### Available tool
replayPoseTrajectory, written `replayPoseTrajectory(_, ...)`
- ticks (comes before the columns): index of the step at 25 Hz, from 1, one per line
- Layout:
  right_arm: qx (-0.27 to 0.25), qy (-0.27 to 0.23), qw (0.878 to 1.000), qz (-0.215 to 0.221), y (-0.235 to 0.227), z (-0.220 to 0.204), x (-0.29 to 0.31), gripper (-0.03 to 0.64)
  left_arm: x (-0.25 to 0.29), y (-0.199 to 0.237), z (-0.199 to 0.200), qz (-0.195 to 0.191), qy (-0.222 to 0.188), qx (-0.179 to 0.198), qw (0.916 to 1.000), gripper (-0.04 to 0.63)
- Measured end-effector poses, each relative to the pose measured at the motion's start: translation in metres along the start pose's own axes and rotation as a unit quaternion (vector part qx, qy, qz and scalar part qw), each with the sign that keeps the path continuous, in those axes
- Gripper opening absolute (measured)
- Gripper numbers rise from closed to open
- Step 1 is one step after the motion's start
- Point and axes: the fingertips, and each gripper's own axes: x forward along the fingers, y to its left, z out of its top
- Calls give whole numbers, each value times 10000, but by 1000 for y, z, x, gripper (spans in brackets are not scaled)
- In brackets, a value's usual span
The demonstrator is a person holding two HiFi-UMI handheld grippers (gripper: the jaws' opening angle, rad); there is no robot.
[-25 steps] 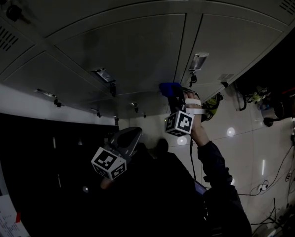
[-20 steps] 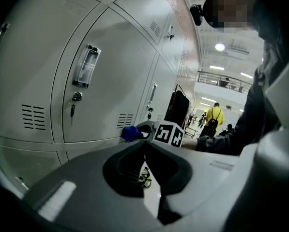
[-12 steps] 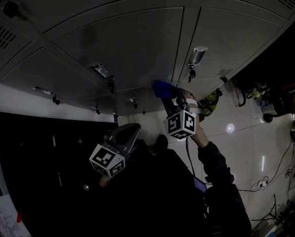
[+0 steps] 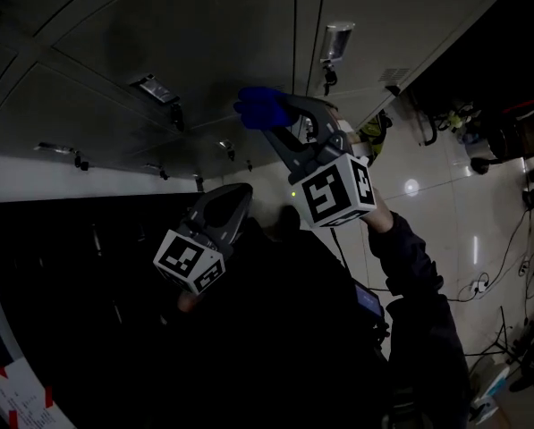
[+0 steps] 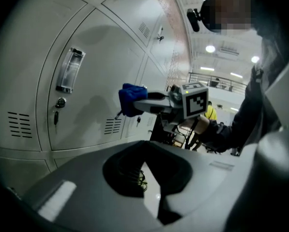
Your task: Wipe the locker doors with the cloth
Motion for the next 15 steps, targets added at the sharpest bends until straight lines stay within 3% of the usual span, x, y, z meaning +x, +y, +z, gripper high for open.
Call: replayPoseTrajectory(15,-146,112,9997,-144,-19,17,-12,117,32,-44,27,-749,-336,263,9963,-20)
